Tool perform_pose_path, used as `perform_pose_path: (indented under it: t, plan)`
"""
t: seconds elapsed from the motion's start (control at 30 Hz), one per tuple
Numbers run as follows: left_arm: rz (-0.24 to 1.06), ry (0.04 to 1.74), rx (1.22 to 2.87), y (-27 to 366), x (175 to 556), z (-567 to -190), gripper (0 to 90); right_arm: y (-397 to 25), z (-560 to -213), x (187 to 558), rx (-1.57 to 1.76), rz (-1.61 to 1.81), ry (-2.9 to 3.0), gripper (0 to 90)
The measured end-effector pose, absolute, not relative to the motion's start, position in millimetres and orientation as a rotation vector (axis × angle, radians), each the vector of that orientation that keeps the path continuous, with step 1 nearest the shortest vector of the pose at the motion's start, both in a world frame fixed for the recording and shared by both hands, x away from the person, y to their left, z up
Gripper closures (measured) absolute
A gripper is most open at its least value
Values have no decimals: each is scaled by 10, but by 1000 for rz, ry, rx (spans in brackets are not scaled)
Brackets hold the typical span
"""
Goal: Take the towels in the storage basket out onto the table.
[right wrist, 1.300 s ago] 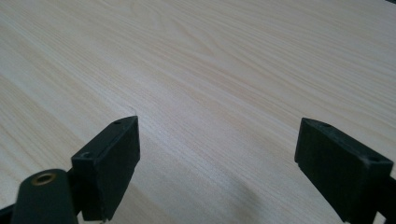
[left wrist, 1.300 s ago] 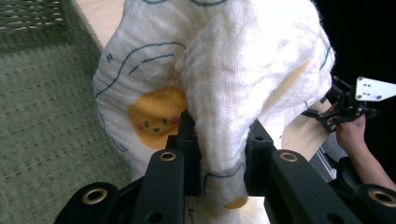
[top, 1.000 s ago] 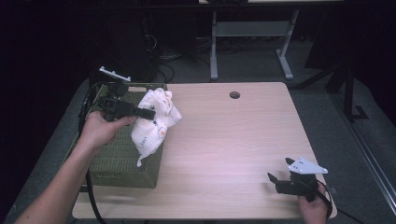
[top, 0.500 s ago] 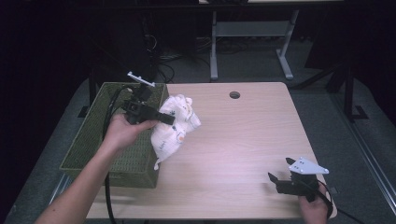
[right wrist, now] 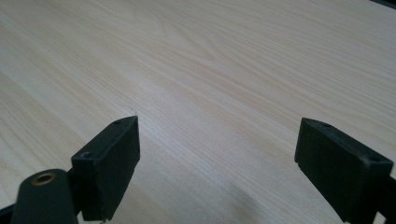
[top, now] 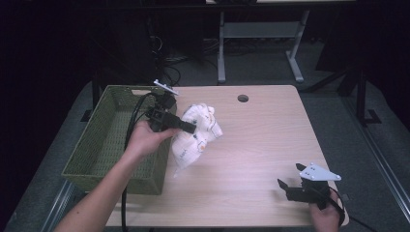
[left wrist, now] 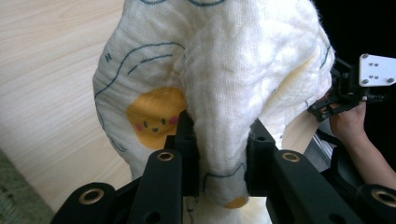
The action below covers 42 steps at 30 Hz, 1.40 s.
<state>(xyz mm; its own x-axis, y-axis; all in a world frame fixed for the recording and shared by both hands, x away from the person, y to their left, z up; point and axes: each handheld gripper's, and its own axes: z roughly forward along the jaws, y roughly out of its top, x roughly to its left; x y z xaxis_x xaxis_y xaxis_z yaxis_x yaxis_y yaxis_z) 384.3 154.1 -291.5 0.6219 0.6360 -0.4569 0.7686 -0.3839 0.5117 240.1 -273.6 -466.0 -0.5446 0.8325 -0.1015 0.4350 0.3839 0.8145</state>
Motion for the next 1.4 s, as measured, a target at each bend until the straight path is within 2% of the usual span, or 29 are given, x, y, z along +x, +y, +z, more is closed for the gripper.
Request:
perform_pose_path:
  t: [0.43, 1.4]
  plan:
    - [-282, 1091, 2169, 1219, 3892, -3179, 718, -2751, -4658, 2399, 1080, 1045, 2146, 137]
    - [-257, 1152, 2191, 562, 4060, -3904, 686, -2778, -4658, 2386, 1086, 1051, 2134, 137]
